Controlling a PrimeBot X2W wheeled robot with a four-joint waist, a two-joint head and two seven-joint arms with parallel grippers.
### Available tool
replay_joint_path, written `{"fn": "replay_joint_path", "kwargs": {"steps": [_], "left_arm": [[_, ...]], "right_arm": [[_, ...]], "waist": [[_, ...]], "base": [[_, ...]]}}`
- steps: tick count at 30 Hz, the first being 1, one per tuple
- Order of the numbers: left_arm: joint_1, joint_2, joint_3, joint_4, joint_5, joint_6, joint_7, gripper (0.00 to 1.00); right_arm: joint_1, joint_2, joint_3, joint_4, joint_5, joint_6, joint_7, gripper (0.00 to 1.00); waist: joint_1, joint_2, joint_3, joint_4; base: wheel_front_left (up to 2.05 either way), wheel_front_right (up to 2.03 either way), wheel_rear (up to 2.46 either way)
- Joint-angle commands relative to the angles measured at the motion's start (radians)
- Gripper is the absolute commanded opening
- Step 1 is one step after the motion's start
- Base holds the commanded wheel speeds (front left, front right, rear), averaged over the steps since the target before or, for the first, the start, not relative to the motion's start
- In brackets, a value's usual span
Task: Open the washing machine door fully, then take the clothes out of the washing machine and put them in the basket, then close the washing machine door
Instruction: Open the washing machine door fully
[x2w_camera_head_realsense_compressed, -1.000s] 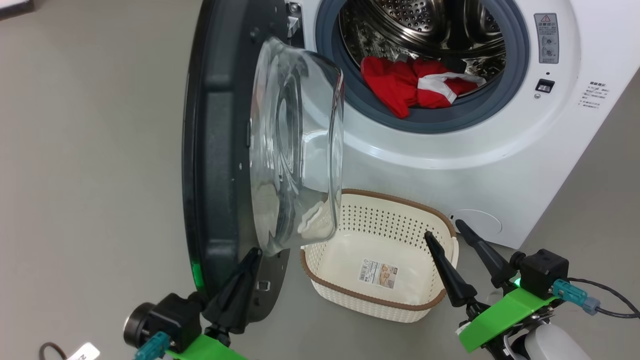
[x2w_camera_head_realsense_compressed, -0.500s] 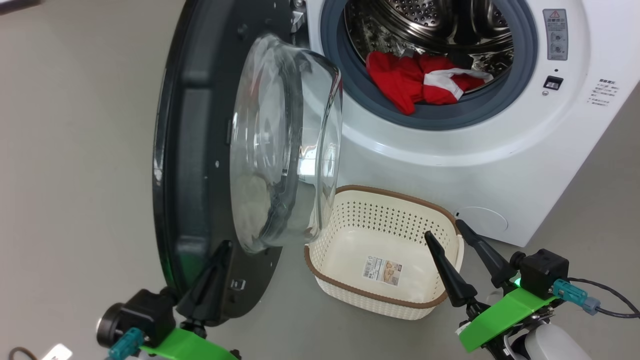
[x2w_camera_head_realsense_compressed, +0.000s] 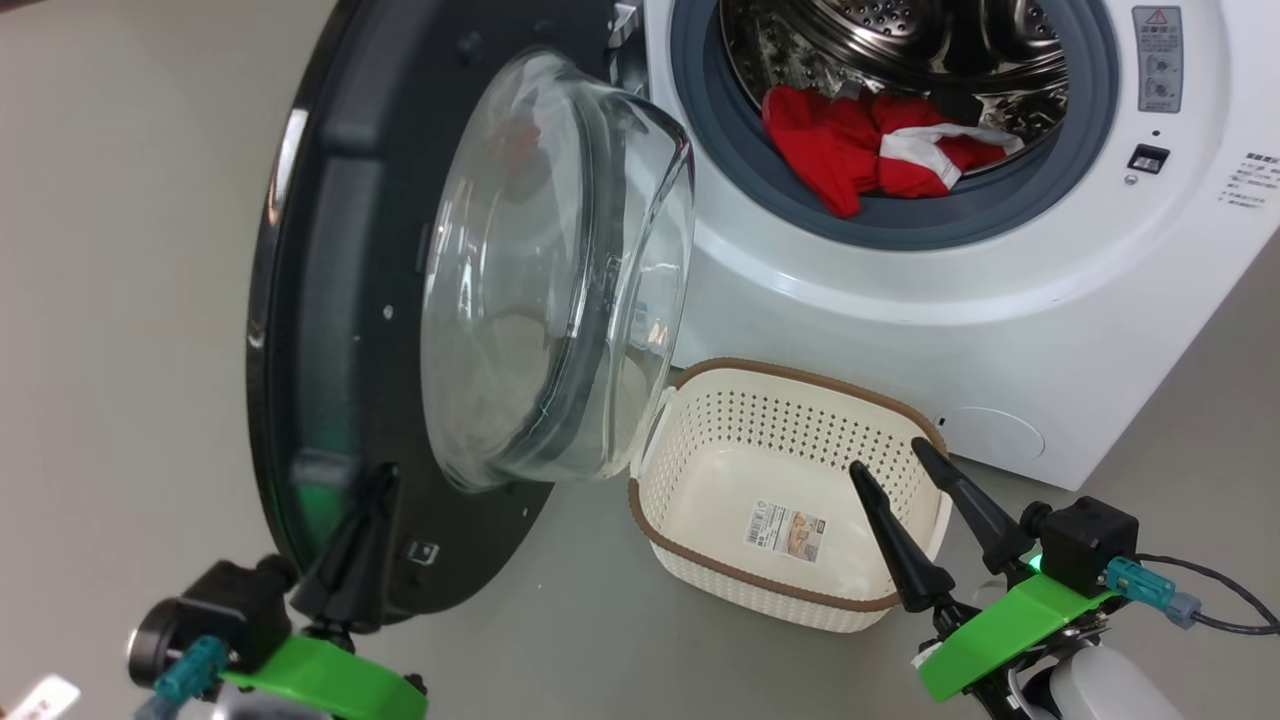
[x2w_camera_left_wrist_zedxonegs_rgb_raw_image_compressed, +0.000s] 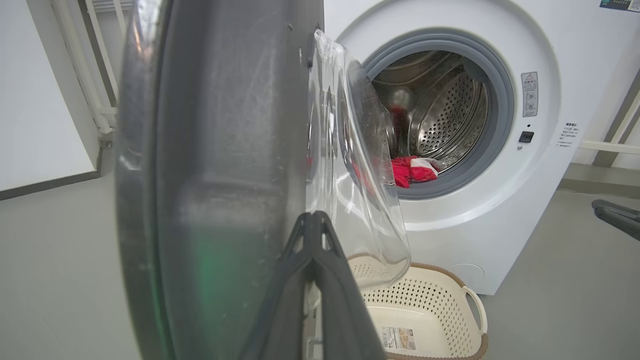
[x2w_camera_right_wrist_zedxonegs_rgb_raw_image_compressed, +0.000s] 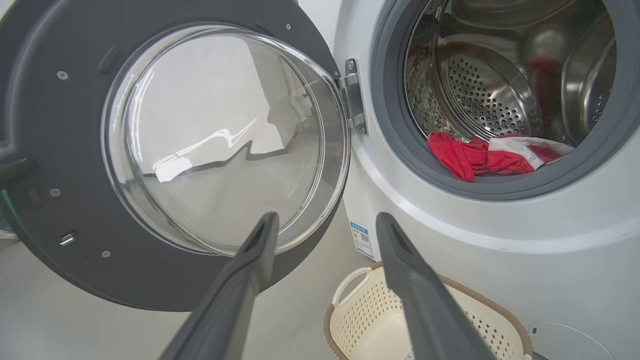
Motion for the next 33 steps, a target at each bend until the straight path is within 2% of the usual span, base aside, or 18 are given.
{"fn": "replay_joint_path", "kwargs": {"steps": [1,12,18,33], "left_arm": [[-0.053,0.032,0.054,-0.01,-0.01,0.017,0.002,0.0],[-0.13,0.099,0.111,0.09,-0.032,0.005,0.019,0.0],[-0.179,0.13,0.134,0.177,-0.051,-0.017,0.01,0.0],[-0.335,0.167,0.135,0.396,-0.082,-0.062,-0.022,0.0]], "right_arm": [[-0.027,-0.001,0.02,-0.023,-0.008,0.002,-0.012,1.0],[-0.042,-0.006,0.025,-0.024,-0.01,0.002,-0.012,1.0],[-0.051,-0.009,0.027,-0.023,-0.01,0.002,-0.012,1.0],[-0.072,-0.016,0.037,-0.022,-0.006,0.002,-0.012,1.0]], "waist": [[0.0,0.0,0.003,0.004],[0.0,0.0,0.029,0.026],[0.0,0.0,0.045,0.035],[0.0,0.0,0.077,0.044]], "base": [[0.0,0.0,0.0],[0.0,0.0,0.0],[0.0,0.0,0.0],[0.0,0.0,0.0]]}}
